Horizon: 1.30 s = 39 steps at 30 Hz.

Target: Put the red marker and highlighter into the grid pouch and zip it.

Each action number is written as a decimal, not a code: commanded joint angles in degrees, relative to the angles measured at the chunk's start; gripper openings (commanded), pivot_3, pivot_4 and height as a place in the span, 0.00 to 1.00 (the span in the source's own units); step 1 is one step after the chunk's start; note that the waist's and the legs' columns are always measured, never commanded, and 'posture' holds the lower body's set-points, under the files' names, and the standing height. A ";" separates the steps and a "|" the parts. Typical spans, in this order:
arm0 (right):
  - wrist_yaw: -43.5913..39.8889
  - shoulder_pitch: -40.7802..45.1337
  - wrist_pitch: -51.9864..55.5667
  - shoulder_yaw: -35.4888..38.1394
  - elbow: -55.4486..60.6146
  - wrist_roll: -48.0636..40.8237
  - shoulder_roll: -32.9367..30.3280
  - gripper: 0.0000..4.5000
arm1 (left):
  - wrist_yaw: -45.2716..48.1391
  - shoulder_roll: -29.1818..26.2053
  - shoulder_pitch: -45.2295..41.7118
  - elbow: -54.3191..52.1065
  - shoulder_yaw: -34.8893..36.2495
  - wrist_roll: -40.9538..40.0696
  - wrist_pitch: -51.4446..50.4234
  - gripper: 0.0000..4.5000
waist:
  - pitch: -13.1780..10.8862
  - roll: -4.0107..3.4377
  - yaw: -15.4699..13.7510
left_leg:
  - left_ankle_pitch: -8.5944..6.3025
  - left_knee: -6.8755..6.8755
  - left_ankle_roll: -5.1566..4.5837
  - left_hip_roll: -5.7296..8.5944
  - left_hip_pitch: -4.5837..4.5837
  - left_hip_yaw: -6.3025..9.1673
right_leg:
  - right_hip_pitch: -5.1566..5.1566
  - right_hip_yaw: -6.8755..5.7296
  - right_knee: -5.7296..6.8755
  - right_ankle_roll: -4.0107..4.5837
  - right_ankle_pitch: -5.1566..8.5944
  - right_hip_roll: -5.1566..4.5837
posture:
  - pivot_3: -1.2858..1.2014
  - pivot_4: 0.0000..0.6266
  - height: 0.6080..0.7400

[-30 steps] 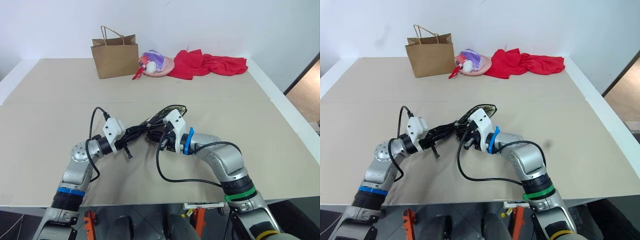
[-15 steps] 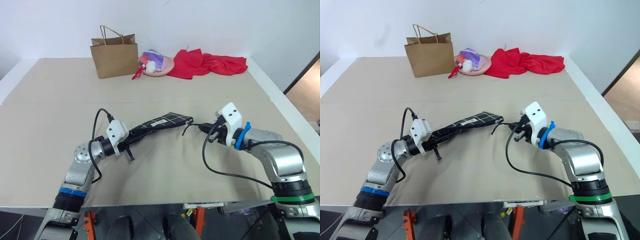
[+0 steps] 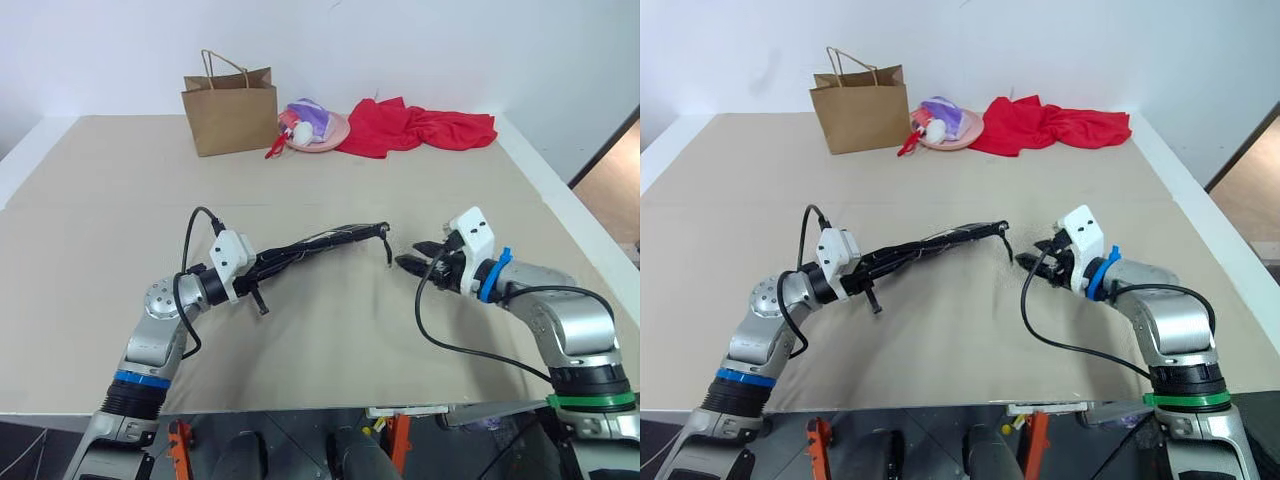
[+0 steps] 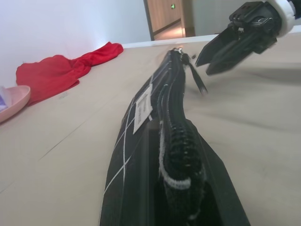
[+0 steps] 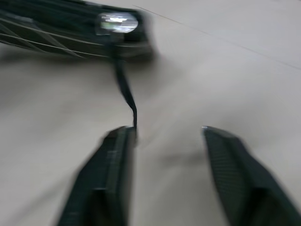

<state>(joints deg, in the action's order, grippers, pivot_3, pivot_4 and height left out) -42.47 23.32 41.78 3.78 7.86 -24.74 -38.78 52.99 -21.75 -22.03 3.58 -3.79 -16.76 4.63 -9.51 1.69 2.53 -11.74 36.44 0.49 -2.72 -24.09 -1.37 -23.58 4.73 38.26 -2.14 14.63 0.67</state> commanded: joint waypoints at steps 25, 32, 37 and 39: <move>-11.78 -19.70 -6.95 23.91 4.08 -10.51 -9.70 0.77 | 21.89 2.37 -6.47 22.04 0.29 -2.63 18.00 0.90 | 0.01 -0.06 -0.74 | 0.02 0.13 -0.01 0.05 0.12 -0.03 | 0.18 0.05 -0.11 -0.12 -0.15 0.02 | 0.52 0.24 1.00; -12.74 -19.06 -9.20 23.17 -0.32 -8.92 -10.73 0.77 | 1.46 -5.86 1.05 0.62 10.30 -17.53 -24.13 0.90 | 0.00 -0.06 -0.15 | 0.02 0.12 -0.01 -0.04 0.12 0.05 | 0.19 -0.02 -0.08 -0.12 -0.13 0.02 | 0.52 0.24 1.00; -13.12 -16.80 -11.17 22.38 -4.86 -7.90 -11.09 0.77 | -8.95 -12.10 7.60 -7.43 16.80 -18.87 -37.48 0.90 | 0.01 -0.10 0.11 | 0.01 0.10 -0.01 -0.02 0.23 -0.01 | 0.22 0.03 -0.07 -0.10 -0.12 -0.01 | 0.52 0.24 1.00; -12.95 -15.74 -11.60 22.20 -6.19 -7.76 -11.04 0.77 | -10.49 -13.74 9.99 -9.59 19.22 -19.18 -39.53 0.90 | 0.00 -0.08 0.18 | 0.01 0.10 -0.01 -0.03 0.23 -0.06 | 0.21 0.06 -0.07 -0.10 -0.13 -0.01 | 0.52 0.24 1.00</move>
<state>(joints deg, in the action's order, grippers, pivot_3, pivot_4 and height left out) -55.04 6.21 31.53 24.90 1.95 -32.68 -48.53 44.13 -33.83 -12.51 -2.43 12.22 -34.56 -33.12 -9.51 1.60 2.71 -11.73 36.53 0.48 -2.74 -23.85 -1.43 -23.37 4.78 38.19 -2.23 14.51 0.66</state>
